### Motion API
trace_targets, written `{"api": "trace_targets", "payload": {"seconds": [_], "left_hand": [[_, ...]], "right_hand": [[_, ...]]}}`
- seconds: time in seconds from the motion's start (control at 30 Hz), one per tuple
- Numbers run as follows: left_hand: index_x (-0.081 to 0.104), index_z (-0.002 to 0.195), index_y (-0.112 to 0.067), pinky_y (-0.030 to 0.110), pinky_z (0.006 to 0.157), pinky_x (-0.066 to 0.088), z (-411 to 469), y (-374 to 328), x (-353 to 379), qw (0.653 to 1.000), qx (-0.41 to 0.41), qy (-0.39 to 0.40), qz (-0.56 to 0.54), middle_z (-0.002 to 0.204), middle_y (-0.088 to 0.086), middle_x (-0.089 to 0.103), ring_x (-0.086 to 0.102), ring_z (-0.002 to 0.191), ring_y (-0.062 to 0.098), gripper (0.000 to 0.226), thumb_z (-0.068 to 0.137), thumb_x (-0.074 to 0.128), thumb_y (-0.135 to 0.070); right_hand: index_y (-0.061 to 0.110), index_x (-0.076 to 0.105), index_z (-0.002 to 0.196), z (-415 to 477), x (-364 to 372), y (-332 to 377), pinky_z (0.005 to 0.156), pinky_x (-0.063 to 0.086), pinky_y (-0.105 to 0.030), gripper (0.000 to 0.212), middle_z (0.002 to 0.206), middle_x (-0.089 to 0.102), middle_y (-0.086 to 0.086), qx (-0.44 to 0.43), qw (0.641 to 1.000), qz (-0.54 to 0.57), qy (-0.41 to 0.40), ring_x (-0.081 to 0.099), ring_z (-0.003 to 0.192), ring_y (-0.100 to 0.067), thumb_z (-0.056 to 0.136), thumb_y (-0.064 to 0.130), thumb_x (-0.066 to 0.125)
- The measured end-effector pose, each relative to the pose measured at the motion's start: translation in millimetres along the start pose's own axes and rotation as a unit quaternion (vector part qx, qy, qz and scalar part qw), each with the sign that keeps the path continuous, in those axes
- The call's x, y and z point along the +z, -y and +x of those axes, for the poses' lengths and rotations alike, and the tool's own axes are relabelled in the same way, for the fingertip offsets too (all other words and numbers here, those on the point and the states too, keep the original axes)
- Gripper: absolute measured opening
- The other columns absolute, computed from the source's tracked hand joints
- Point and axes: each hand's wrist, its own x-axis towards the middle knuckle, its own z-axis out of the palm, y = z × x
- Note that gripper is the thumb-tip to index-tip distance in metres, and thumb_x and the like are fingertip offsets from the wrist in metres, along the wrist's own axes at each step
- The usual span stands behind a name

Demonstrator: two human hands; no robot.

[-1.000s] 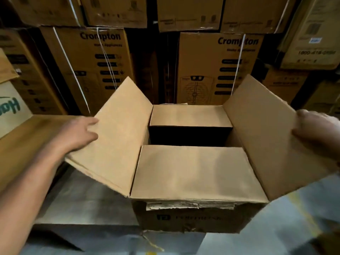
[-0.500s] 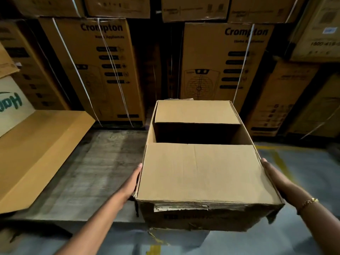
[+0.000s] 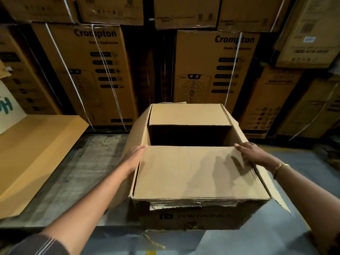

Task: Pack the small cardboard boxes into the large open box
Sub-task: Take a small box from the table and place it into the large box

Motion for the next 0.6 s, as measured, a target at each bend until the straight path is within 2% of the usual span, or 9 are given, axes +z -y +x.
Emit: {"api": "trace_targets", "payload": {"seconds": [0.07, 0.17, 0.2, 0.27, 0.37, 0.43, 0.5, 0.53, 0.6], "left_hand": [[0.064, 0.122, -0.019, 0.046, 0.106, 0.040, -4.4, -16.0, -6.0, 0.991, -0.029, 0.014, -0.132, 0.125, 0.011, 0.065, 0.059, 0.118, 0.031, 0.064, 0.090, 0.045, -0.070], [0.066, 0.111, -0.010, 0.044, 0.097, 0.043, -17.1, -41.7, -26.9, 0.963, 0.012, -0.030, -0.267, 0.104, 0.011, 0.070, 0.061, 0.101, 0.030, 0.064, 0.086, 0.051, -0.067], [0.065, 0.108, -0.009, 0.041, 0.089, 0.044, -22.0, -46.8, -36.8, 0.956, 0.028, -0.028, -0.292, 0.095, 0.010, 0.070, 0.061, 0.095, 0.029, 0.058, 0.091, 0.048, -0.062], [0.065, 0.108, -0.007, 0.040, 0.081, 0.045, -34.2, -57.1, -53.4, 0.950, 0.056, 0.053, -0.302, 0.089, 0.012, 0.071, 0.065, 0.086, 0.028, 0.057, 0.098, 0.041, -0.058], [0.068, 0.115, -0.006, 0.039, 0.079, 0.051, -49.0, -53.2, -70.4, 0.954, 0.079, 0.175, -0.231, 0.103, 0.016, 0.074, 0.074, 0.088, 0.025, 0.054, 0.094, 0.047, -0.051], [0.065, 0.121, -0.007, 0.036, 0.074, 0.060, -33.5, -20.6, -72.4, 0.942, 0.050, 0.231, -0.238, 0.109, 0.018, 0.073, 0.075, 0.089, 0.023, 0.040, 0.088, 0.061, -0.030], [0.062, 0.128, -0.005, 0.048, 0.095, 0.057, -9.6, 23.5, -66.7, 0.962, 0.021, 0.247, -0.114, 0.122, 0.017, 0.070, 0.069, 0.111, 0.032, 0.039, 0.090, 0.068, -0.013], [0.058, 0.132, -0.006, 0.053, 0.107, 0.047, -1.5, 43.0, -59.1, 0.959, 0.020, 0.279, -0.057, 0.129, 0.010, 0.068, 0.059, 0.126, 0.036, 0.039, 0.096, 0.066, -0.014], [0.050, 0.141, -0.015, 0.037, 0.112, 0.040, -28.1, 31.7, -34.7, 0.927, 0.084, 0.338, 0.139, 0.136, -0.013, 0.055, 0.048, 0.134, 0.021, 0.051, 0.099, 0.060, -0.042]], "right_hand": [[0.011, 0.059, 0.126, 1.1, -10.8, 10.1, 0.095, 0.045, -0.039, 0.069, 0.131, 0.058, -0.014, 0.007, 1.000, 0.029, -0.006, 0.057, 0.115, -0.032, 0.093, 0.070, 0.044], [0.009, 0.068, 0.103, -8.5, -52.6, 29.6, 0.083, 0.045, -0.038, 0.050, 0.110, 0.066, -0.016, -0.014, 0.991, 0.119, -0.066, 0.060, 0.093, -0.030, 0.103, 0.053, 0.044], [0.014, 0.069, 0.089, -20.2, -71.0, 36.6, 0.076, 0.045, -0.037, 0.047, 0.096, 0.065, -0.014, -0.006, 0.981, 0.185, -0.062, 0.059, 0.080, -0.027, 0.101, 0.054, 0.048], [0.019, 0.066, 0.074, -50.4, -102.6, 41.4, 0.062, 0.044, -0.031, 0.041, 0.076, 0.058, -0.008, 0.004, 0.962, 0.272, 0.019, 0.054, 0.063, -0.021, 0.092, 0.055, 0.060], [0.004, 0.069, 0.094, -96.3, -124.3, 37.9, 0.058, 0.059, -0.035, 0.036, 0.084, 0.074, -0.018, 0.030, 0.967, 0.202, 0.151, 0.072, 0.073, -0.031, 0.093, 0.038, 0.058], [-0.004, 0.068, 0.104, -116.1, -124.2, 29.8, 0.060, 0.062, -0.035, 0.046, 0.096, 0.074, -0.027, 0.053, 0.955, 0.202, 0.209, 0.073, 0.091, -0.039, 0.079, 0.034, 0.074], [0.004, 0.063, 0.124, -124.8, -122.2, 17.7, 0.078, 0.061, -0.034, 0.072, 0.121, 0.069, -0.026, 0.041, 0.934, 0.192, 0.298, 0.069, 0.109, -0.038, 0.063, 0.033, 0.087], [0.010, 0.058, 0.133, -130.0, -120.2, 15.0, 0.088, 0.058, -0.033, 0.073, 0.133, 0.065, -0.022, 0.030, 0.925, 0.159, 0.343, 0.065, 0.119, -0.035, 0.070, 0.034, 0.083], [0.020, 0.053, 0.141, -141.9, -104.6, 11.8, 0.103, 0.049, -0.029, 0.073, 0.145, 0.056, -0.009, -0.006, 0.921, 0.015, 0.390, 0.054, 0.134, -0.025, 0.078, 0.048, 0.079]]}}
